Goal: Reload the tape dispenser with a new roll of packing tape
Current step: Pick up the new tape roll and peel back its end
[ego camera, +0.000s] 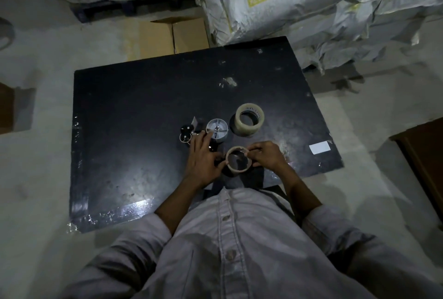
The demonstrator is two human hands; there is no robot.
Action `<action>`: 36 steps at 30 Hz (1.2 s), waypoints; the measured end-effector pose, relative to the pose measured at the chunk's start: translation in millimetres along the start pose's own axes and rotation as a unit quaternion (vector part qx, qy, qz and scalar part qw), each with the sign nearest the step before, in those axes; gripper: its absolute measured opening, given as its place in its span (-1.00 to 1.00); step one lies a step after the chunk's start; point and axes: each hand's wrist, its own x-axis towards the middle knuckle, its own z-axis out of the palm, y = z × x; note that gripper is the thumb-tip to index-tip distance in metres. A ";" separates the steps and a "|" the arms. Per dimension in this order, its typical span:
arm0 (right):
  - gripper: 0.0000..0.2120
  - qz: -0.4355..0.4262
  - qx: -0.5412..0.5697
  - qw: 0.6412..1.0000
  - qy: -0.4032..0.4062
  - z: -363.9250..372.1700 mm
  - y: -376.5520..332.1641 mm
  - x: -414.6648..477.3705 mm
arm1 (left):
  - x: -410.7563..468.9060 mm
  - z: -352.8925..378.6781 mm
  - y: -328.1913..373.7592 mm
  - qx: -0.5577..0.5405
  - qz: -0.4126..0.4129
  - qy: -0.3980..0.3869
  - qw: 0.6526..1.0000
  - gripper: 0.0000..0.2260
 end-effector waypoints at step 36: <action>-0.61 -0.060 0.288 0.941 -0.166 -55.9 -105.8 33.1 | 54.3 -76.1 76.6 -0.456 -0.306 0.081 0.832 -0.58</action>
